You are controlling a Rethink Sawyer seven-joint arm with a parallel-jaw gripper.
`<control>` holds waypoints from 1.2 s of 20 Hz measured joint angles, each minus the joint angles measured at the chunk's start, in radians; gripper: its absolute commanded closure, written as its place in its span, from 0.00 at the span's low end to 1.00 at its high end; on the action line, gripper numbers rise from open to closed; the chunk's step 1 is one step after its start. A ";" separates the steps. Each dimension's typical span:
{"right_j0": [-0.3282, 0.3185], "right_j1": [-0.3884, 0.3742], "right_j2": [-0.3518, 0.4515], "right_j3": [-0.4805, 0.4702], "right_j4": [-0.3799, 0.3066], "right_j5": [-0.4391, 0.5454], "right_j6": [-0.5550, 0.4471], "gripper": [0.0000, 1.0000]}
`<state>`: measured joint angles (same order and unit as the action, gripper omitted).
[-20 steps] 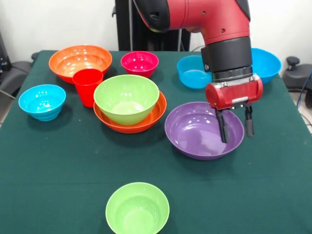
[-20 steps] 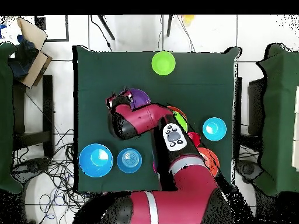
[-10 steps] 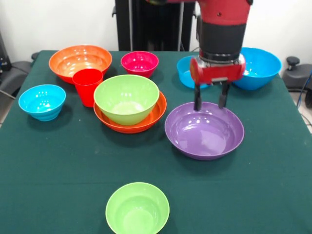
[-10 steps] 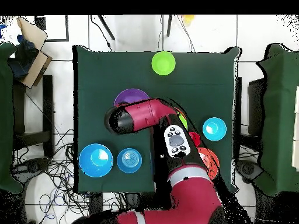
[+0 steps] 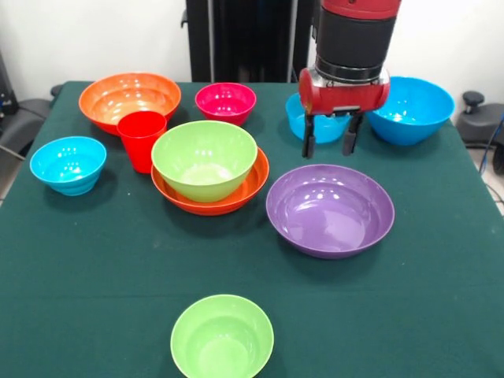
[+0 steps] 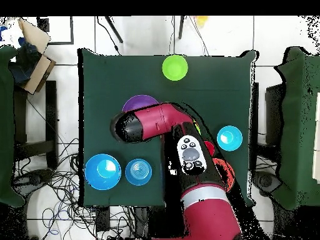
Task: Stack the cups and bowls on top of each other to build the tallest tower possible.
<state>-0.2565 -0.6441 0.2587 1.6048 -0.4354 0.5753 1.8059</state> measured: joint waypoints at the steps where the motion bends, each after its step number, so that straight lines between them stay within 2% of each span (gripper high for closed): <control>1: -0.006 0.007 0.004 -0.001 0.000 -0.016 0.000 0.00; 8: -0.046 0.065 0.025 -0.014 0.000 -0.116 0.000 0.00; 12: -0.048 0.095 0.025 -0.023 0.000 -0.158 0.000 0.00; 24: 0.033 0.187 0.009 -0.059 0.000 -0.179 0.000 0.00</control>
<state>-0.2233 -0.4572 0.2679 1.5458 -0.4352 0.3963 1.8059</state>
